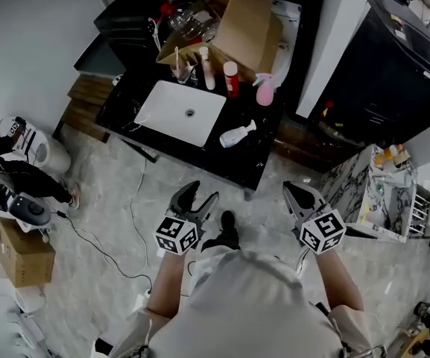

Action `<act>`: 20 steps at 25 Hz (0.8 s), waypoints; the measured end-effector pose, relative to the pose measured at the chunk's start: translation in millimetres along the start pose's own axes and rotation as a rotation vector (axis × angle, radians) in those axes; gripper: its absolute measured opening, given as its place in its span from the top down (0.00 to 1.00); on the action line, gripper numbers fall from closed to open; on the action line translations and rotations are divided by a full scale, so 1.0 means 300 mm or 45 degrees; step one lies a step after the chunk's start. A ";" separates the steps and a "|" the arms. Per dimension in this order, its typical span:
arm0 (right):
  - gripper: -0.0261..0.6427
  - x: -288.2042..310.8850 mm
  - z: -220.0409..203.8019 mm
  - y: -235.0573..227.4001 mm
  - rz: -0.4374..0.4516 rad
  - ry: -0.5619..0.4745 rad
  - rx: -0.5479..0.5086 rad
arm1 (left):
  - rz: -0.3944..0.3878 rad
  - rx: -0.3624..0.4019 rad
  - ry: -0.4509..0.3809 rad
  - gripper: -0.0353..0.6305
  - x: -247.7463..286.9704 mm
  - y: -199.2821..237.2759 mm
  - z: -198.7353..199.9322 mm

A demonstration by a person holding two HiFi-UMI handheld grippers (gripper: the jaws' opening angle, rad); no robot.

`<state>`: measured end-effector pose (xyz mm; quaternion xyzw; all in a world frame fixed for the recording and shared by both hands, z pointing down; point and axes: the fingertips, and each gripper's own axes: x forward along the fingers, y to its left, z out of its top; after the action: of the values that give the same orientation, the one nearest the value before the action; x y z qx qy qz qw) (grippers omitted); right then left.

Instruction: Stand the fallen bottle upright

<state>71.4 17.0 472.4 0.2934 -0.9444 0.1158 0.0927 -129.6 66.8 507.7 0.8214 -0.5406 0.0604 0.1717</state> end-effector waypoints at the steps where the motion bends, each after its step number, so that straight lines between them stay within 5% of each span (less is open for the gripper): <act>1: 0.92 0.029 0.011 -0.009 -0.010 0.005 0.003 | -0.012 0.005 0.007 0.54 0.018 0.028 0.014; 20: 0.92 0.367 0.081 -0.095 -0.207 0.083 0.030 | -0.262 0.019 0.069 0.53 0.291 0.368 0.140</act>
<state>-4.1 -71.2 480.8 0.3663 -0.9125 0.1286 0.1289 -198.0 -62.9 517.4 0.8719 -0.4481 0.0687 0.1852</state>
